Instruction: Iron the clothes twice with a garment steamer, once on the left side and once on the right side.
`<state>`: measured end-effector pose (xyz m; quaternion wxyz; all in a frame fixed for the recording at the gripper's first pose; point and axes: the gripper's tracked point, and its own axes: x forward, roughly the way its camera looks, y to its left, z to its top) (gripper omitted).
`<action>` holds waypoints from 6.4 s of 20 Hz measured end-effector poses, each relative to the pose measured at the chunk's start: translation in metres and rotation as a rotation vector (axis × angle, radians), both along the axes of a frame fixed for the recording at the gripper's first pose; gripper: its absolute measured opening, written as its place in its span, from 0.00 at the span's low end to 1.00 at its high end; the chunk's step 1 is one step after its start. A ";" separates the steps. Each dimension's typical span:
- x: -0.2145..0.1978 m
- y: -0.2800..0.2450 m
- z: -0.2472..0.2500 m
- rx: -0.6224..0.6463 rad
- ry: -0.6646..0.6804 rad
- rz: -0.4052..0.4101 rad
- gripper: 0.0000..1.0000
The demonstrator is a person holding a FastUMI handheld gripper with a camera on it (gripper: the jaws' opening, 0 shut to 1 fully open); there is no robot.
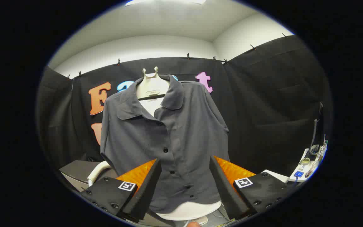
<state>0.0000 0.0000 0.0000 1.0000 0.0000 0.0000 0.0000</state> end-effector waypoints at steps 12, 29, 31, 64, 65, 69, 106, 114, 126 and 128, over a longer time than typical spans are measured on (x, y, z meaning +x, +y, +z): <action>-0.004 0.001 0.001 -0.001 -0.001 -0.002 0.98; 0.010 0.095 0.037 -0.118 0.029 0.190 0.98; 0.015 0.123 0.038 -0.119 0.053 0.236 0.98; 0.107 0.465 -0.155 -0.169 0.647 0.451 0.99; 0.112 0.469 -0.166 -0.179 0.666 0.442 0.99; 0.131 0.472 -0.195 -0.237 0.733 0.396 0.99; 0.176 0.455 -0.275 -0.207 0.976 0.260 0.46; 0.159 0.424 -0.244 -0.136 0.817 0.290 0.41; 0.072 0.386 -0.140 -0.109 0.447 0.448 0.40; 0.059 0.373 -0.114 -0.118 0.383 0.458 0.40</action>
